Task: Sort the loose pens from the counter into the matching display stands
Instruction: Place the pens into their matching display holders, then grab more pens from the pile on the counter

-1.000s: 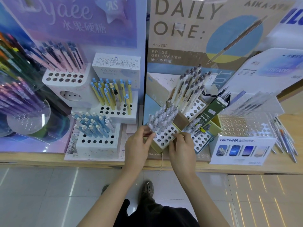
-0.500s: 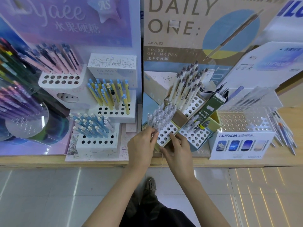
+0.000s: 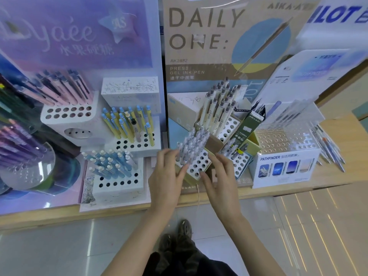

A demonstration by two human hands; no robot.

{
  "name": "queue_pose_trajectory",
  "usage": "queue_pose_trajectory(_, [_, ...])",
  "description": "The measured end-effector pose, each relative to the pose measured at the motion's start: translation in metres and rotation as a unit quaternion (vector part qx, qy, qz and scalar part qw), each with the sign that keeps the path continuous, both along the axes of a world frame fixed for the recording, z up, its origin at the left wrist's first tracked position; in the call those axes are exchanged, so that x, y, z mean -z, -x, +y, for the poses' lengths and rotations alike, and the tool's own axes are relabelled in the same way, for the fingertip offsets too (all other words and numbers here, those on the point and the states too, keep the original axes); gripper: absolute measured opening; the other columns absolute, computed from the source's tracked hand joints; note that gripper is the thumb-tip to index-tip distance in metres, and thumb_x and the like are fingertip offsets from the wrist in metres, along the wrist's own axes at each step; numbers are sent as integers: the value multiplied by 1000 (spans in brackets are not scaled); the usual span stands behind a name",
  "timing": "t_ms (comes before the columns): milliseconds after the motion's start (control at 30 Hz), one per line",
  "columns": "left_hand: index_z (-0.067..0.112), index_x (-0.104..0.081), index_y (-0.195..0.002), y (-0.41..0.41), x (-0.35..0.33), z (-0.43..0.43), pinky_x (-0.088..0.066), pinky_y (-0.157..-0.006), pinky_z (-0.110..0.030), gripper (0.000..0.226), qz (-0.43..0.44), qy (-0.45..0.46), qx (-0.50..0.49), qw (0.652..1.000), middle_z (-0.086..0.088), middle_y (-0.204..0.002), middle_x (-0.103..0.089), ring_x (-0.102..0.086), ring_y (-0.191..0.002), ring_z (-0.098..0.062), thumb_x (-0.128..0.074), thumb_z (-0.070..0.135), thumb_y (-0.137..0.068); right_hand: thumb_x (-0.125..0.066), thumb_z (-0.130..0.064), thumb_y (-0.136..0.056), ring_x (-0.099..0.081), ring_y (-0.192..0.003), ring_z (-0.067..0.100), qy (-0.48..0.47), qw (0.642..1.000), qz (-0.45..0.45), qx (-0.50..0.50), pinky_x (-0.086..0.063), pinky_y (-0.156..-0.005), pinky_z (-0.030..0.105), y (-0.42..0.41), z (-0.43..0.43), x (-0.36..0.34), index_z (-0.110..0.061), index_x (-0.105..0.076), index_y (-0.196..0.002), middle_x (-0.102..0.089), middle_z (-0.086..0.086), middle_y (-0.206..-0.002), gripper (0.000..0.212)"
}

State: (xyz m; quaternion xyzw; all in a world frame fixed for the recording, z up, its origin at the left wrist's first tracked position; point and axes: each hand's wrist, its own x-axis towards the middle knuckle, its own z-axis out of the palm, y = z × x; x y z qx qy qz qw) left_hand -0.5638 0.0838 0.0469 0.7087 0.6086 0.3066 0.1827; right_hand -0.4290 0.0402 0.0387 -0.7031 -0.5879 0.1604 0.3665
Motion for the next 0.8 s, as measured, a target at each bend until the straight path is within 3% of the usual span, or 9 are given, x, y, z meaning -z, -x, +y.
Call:
queue_pose_trajectory(67, [9, -59, -124, 4, -6, 7, -52, -72, -31, 41, 0, -62, 50, 997, -14, -129, -53, -60, -107, -26, -69, 9, -85, -65, -12, -88, -48, -115, 21, -79, 995, -56, -21, -38, -94, 21, 4, 5, -9, -8, -57, -129, -51, 16, -130, 41])
queue_pose_trajectory(133, [9, -53, -133, 7, -9, 14, -47, -94, -38, 44, 7, -68, 106, 992, -14, -141, -47, -53, -120, -30, -60, 2, -90, -66, -8, -88, -51, -118, 25, -97, 991, -80, -38, -40, -97, 27, 10, 14, -14, -7, -59, -127, -54, 17, -130, 40])
queue_pose_trajectory(300, [8, -46, -139, 12, -5, 14, -41, -106, -37, 47, -30, -32, 152, 987, -9, -143, -47, -48, -129, -25, -53, 0, -93, -65, -3, -87, -59, -111, 34, -87, 986, -131, -55, -50, -89, 43, 20, 17, -11, -4, -61, -126, -59, 19, -125, 39])
queue_pose_trajectory(400, [7, -45, -139, 11, -7, 14, -41, -106, -43, 49, -33, -25, 151, 988, -13, -142, -46, -47, -129, -28, -55, -1, -92, -64, 1, -86, -60, -109, 36, -83, 984, -146, -65, -51, -86, 46, 18, 16, -15, -2, -60, -126, -60, 20, -124, 41])
queue_pose_trajectory(467, [7, -48, -137, 7, -14, 12, -40, -105, -46, 49, -13, -45, 129, 991, -18, -142, -45, -46, -127, -32, -60, 4, -90, -64, 2, -86, -58, -112, 34, -77, 985, -134, -76, -49, -92, 43, 16, 14, -22, -2, -57, -129, -58, 19, -127, 44])
queue_pose_trajectory(600, [7, -55, -126, 2, -29, 1, -39, -99, -33, 36, -29, -110, 125, 986, -10, -124, -52, -47, -115, -21, -53, 23, -93, -58, -1, -91, -49, -119, 21, -65, 994, -66, -60, -40, -98, 27, -9, 0, -37, -3, -55, -131, -55, 15, -130, 41])
queue_pose_trajectory(667, [8, -59, -116, -7, -31, -11, -40, -90, -24, 32, -42, -73, 170, 982, -4, -112, -56, -52, -105, -15, -45, 26, -93, -57, -2, -92, -49, -115, 13, -30, 999, -10, -13, -38, -98, 18, -34, -16, -35, -3, -60, -123, -57, 11, -125, 32])
queue_pose_trajectory(733, [11, -61, -112, -25, -26, -25, -38, -83, -16, 24, -56, -13, 225, 973, 5, -106, -56, -51, -100, -4, -49, 20, -93, -57, -3, -93, -50, -106, 3, 1, 998, 50, 47, -33, -90, 4, -65, -38, -28, -6, -63, -118, -61, 6, -116, 26])
queue_pose_trajectory(800, [13, -63, -108, -53, -14, -39, -42, -81, -15, 19, -78, 67, 261, 960, 14, -100, -56, -52, -96, 3, -58, 9, -91, -56, -6, -94, -52, -96, -4, 41, 989, 100, 97, -36, -82, 3, -98, -64, -17, -13, -65, -113, -64, -2, -108, 22])
